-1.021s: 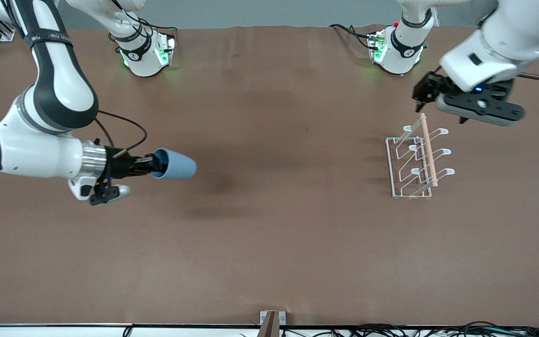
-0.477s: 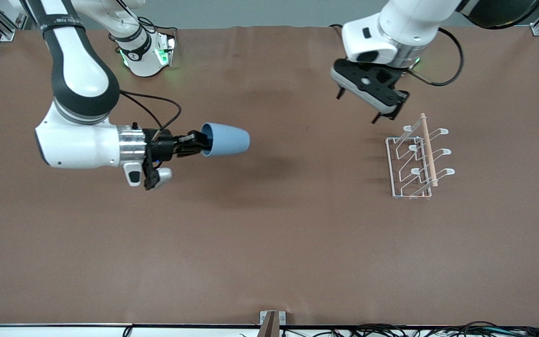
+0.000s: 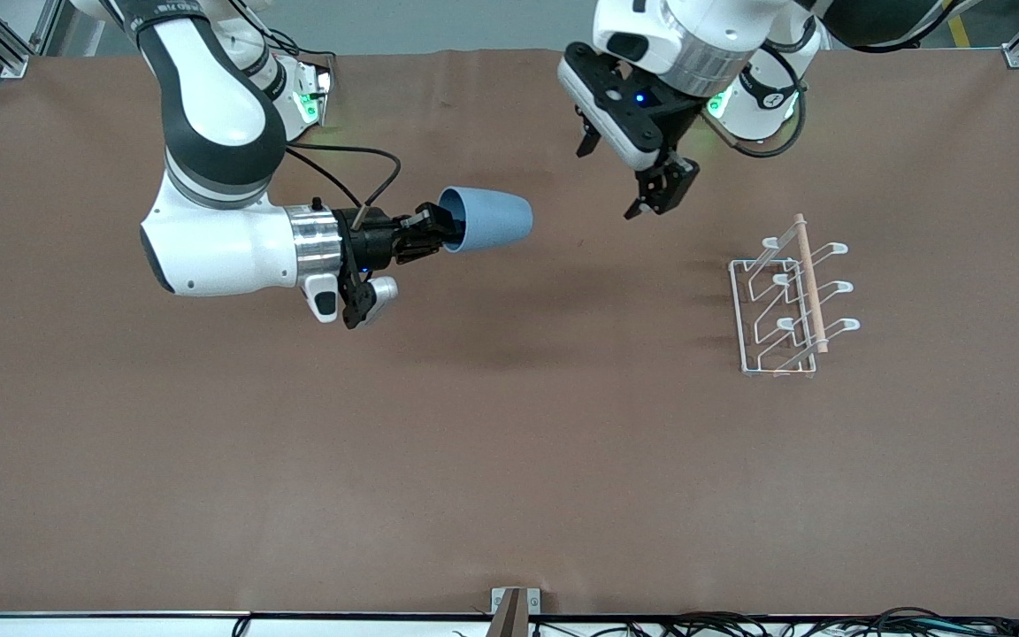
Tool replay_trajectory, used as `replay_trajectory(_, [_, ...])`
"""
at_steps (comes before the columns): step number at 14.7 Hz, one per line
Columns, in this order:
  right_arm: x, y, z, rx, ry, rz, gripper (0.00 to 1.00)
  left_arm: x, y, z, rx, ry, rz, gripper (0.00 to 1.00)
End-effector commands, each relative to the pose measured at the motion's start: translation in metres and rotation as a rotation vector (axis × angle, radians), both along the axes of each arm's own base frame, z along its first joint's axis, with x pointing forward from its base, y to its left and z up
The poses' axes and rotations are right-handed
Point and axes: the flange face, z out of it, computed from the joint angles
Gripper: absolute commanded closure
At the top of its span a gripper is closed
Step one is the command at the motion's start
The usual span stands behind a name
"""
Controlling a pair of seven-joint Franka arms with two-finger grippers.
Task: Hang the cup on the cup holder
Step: 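Lift the blue cup with the right gripper while the left gripper approaches, then grasp the blue cup rim with the left gripper from the right gripper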
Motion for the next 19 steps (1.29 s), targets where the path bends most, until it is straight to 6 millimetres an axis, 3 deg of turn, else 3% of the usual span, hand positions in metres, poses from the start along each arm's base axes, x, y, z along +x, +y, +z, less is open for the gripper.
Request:
replay_trajectory(1, [0.0,0.004,0.012,0.027,0.026,0.006,1.0,-0.007,-0.022,-0.002,-0.05,0.009,-0.062,0.0])
replay_trajectory(5, [-0.003,0.008,0.015,0.027,0.023,0.03,1.0,-0.02,-0.048,-0.008,-0.08,0.007,-0.111,0.0])
replay_trajectory(13, [0.0,0.012,0.021,0.037,0.014,0.046,1.0,-0.007,-0.07,-0.033,-0.133,-0.014,-0.127,0.0])
replay_trajectory(19, [-0.004,0.025,0.025,0.041,0.007,0.064,1.0,0.002,-0.085,-0.062,-0.122,-0.02,-0.147,0.0])
